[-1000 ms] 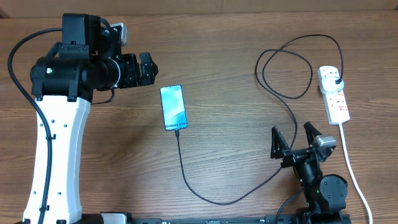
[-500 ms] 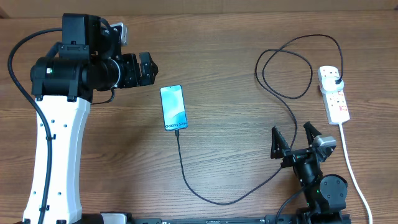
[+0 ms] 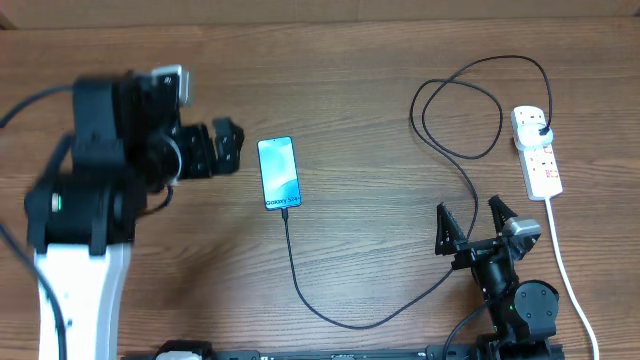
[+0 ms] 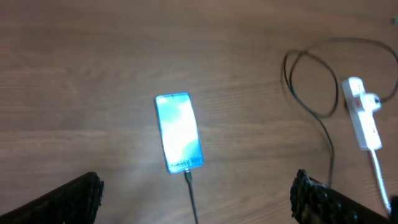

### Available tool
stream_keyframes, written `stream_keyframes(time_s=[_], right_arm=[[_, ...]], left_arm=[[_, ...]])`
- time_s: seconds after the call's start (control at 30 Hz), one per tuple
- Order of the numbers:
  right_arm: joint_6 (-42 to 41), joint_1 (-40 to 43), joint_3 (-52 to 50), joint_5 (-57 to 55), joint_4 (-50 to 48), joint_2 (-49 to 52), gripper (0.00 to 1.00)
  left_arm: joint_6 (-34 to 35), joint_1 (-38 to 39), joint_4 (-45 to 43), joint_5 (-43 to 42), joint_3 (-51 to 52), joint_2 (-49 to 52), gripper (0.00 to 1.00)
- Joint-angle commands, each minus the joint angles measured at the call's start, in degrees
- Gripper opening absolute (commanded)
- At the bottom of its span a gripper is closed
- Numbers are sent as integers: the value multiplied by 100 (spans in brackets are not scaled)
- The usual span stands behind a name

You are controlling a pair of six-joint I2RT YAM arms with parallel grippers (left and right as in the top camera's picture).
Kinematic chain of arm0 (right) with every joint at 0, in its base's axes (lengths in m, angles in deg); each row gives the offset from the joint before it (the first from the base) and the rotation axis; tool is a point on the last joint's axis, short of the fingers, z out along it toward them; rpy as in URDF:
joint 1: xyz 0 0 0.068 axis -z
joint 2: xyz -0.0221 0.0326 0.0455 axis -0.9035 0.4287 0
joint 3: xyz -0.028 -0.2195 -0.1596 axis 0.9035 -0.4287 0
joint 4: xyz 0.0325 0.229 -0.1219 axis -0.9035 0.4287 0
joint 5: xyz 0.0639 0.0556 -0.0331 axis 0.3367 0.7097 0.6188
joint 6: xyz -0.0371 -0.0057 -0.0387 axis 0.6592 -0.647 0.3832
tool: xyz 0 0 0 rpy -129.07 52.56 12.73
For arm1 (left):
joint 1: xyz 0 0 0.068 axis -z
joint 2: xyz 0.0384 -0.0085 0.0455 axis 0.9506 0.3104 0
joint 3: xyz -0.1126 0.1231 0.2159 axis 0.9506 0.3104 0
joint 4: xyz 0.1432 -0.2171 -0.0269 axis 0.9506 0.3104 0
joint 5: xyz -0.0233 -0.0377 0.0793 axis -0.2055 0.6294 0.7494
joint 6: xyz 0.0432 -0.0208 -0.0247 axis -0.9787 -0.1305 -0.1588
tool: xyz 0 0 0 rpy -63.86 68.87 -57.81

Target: Plug charger to phone and switch on socket

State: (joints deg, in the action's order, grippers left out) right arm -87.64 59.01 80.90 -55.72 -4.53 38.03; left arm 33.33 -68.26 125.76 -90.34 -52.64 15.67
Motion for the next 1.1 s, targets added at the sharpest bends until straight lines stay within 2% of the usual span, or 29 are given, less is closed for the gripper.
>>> stream_keyframes(time_s=[0.0,0.3,0.6,0.8,1.07], right_arm=[[28,22,-61,-50,-22,-68,100],[28,22,-61,-50,-22,-68,100],[28,22,-61,-50,-22,-68,100],[28,22,-61,-50,-22,-68,100],[28,22,-61,-50,-22,-68,100]], left_arm=[[-46,-28,-527,380,920,-719,99],[-48,-28,-2518,654,3512,-2732,100],[-50,-28,-4177,699,5604,-4382,100],[-179,-28,-4828,739,6542,-5241,100],[-306,-28,-5272,852,7359,-6072,99]])
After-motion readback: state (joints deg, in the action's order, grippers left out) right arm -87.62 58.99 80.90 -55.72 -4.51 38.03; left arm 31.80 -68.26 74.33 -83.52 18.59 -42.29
